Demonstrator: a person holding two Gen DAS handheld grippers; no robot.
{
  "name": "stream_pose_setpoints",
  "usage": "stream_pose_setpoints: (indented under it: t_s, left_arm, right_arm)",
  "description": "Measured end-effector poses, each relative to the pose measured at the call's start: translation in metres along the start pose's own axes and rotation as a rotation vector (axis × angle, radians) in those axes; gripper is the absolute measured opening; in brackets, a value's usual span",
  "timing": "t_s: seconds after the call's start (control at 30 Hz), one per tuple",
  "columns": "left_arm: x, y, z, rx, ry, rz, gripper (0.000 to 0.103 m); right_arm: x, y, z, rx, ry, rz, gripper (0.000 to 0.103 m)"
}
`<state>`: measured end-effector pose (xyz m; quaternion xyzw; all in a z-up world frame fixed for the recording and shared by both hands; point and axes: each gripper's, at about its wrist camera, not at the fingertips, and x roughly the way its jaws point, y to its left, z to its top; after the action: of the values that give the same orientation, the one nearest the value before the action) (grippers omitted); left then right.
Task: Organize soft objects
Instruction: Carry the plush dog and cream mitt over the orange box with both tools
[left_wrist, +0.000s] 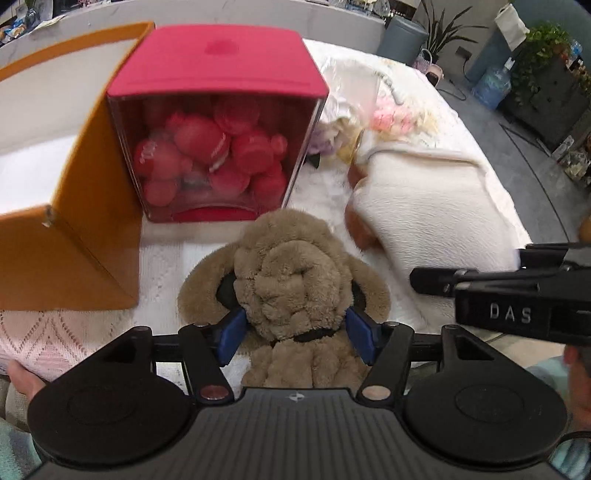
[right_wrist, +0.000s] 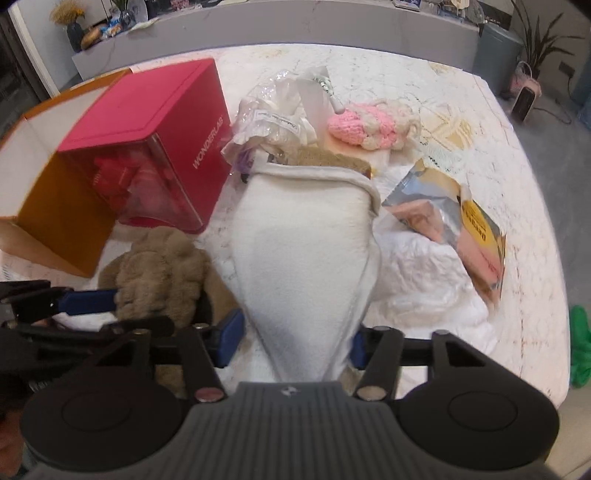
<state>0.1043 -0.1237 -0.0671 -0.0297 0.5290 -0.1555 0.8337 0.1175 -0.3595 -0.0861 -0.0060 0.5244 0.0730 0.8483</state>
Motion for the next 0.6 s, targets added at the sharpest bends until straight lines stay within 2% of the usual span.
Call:
stream_pose_setpoints:
  t_s: [0.03,0.07,0.17,0.27,0.43,0.6]
  left_arm:
    - [0.0,0.0,-0.001,-0.001,-0.001,-0.003,0.071]
    - [0.0,0.001,-0.002,-0.003,-0.008,-0.011,0.064]
    - [-0.004,0.004,-0.003,-0.008,-0.017,-0.028,0.053]
    - [-0.012,0.008,-0.007,-0.018,-0.03,-0.038,0.047]
    - [-0.047,0.012,-0.011,-0.016,-0.095,-0.066,0.046]
    - [-0.09,0.018,-0.011,-0.006,-0.167,-0.051,0.046]
  right_arm:
    - [0.003,0.0,0.0,-0.001,0.006,0.008,0.026]
    - [0.005,-0.001,0.001,0.005,0.015,0.025,0.015]
    - [0.002,0.001,-0.002,0.003,0.01,0.052,0.004]
    - [-0.008,0.006,-0.004,-0.024,-0.015,0.043,0.002]
    - [-0.039,0.015,-0.006,-0.056,-0.065,0.05,0.002]
    - [-0.067,0.032,-0.001,-0.074,-0.1,0.108,0.002]
